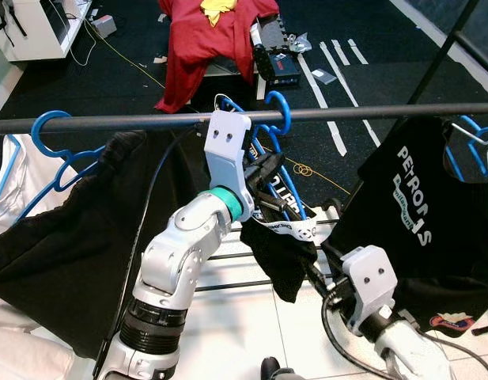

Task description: Hang hanger

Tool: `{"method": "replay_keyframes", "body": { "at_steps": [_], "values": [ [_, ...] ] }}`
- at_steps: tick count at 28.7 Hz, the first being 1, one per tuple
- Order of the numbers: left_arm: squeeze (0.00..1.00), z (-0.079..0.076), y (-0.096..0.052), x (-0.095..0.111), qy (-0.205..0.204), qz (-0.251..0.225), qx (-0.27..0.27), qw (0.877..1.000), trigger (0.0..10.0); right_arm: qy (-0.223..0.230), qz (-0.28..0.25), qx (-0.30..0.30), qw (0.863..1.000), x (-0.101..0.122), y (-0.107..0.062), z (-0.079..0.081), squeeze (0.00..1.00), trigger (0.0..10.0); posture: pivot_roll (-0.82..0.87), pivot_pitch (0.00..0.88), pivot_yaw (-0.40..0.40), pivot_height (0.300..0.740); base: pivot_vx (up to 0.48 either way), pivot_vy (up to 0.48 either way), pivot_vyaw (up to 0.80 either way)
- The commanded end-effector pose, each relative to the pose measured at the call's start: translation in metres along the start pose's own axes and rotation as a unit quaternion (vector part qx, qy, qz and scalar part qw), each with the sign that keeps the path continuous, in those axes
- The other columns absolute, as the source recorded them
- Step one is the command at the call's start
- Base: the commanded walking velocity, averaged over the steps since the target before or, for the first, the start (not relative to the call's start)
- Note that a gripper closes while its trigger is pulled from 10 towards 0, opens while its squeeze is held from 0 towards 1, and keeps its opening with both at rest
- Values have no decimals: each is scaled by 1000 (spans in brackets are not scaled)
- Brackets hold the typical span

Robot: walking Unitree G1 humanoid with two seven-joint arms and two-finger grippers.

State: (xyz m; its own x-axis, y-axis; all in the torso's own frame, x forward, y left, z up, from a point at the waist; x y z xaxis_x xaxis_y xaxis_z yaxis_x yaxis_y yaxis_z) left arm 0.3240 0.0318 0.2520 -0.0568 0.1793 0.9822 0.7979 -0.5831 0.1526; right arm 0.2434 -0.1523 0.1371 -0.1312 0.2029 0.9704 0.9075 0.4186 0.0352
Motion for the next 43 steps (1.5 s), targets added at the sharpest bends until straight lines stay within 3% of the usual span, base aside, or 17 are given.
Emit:
{"method": "replay_keyframes", "body": {
  "at_steps": [1, 8, 17, 25, 26, 27, 28, 29, 35, 36, 43],
  "values": [
    [0, -2, -1, 0, 1, 0, -4, 1000, 0, 6, 6, 4, 1000, -5, -2, 2, 0, 0, -137, 189, 85, 740, 0, 0, 0],
    [0, -2, -1, 0, 1, 0, -5, 1000, 0, 2, -3, 15, 1000, -1, -1, 4, 0, 0, -140, 187, 85, 740, 0, 0, 0],
    [0, -5, 0, -1, 0, 0, -10, 1000, 0, 29, 10, 89, 996, 10, -31, 28, 0, 0, -160, 189, 81, 740, 0, 0, 0],
    [0, -6, 1, -2, -2, 0, -13, 1000, 0, 33, 24, 93, 995, 10, -40, 31, 0, 0, -178, 190, 81, 740, 0, 0, 0],
    [0, -7, 2, -2, -3, 0, -14, 1000, 0, 27, 31, 68, 997, 6, -37, 26, 0, 10000, -176, 188, 81, 740, 0, 0, 0],
    [0, -8, 2, -2, -4, 0, -15, 1000, 0, 21, 30, 42, 998, 4, -32, 20, 102, 10000, -173, 187, 81, 740, 0, 0, 0],
    [0, -8, 2, -2, -4, 0, -15, 1000, 0, 21, 30, 42, 998, 4, -32, 20, 102, 10000, -173, 187, 81, 740, 0, 0, 0],
    [0, -8, 2, -2, -4, 0, -16, 1000, 0, 19, 28, 27, 999, 4, -28, 16, 1000, 10000, -170, 186, 80, 740, 0, 0, 0],
    [0, -7, 1, -2, -3, -1, -13, 1000, 0, 20, 30, 23, 999, 1, -23, 15, 1000, 10000, -161, 185, 77, 740, 0, 0, 0],
    [0, -6, 1, -2, -3, -1, -12, 1000, 0, 23, 34, 24, 999, -1, -21, 15, 0, 10000, -159, 184, 77, 740, 0, 0, 0],
    [0, -6, 0, -1, -2, -1, -10, 1000, 0, 25, 40, 26, 999, -5, -14, 14, 0, 10000, -153, 189, 78, 740, 0, 0, 0]
  ]
}}
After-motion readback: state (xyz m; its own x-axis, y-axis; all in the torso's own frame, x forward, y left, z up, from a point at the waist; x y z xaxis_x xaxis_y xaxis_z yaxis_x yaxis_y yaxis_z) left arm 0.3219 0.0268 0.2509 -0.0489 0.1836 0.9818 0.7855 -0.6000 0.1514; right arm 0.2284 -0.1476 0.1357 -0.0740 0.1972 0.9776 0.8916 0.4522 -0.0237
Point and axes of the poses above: a point about 5 cm out from each wrist's last joint towards the gripper, its own y axis pointing out of the wrist towards the gripper, its own x axis along the axis of the wrist's last joint, z = x × y, the point moved 1 cm from there along y, pointing out of the wrist towards the gripper, and after that the axes turned 1 degree about y, right-handed, at the moved point
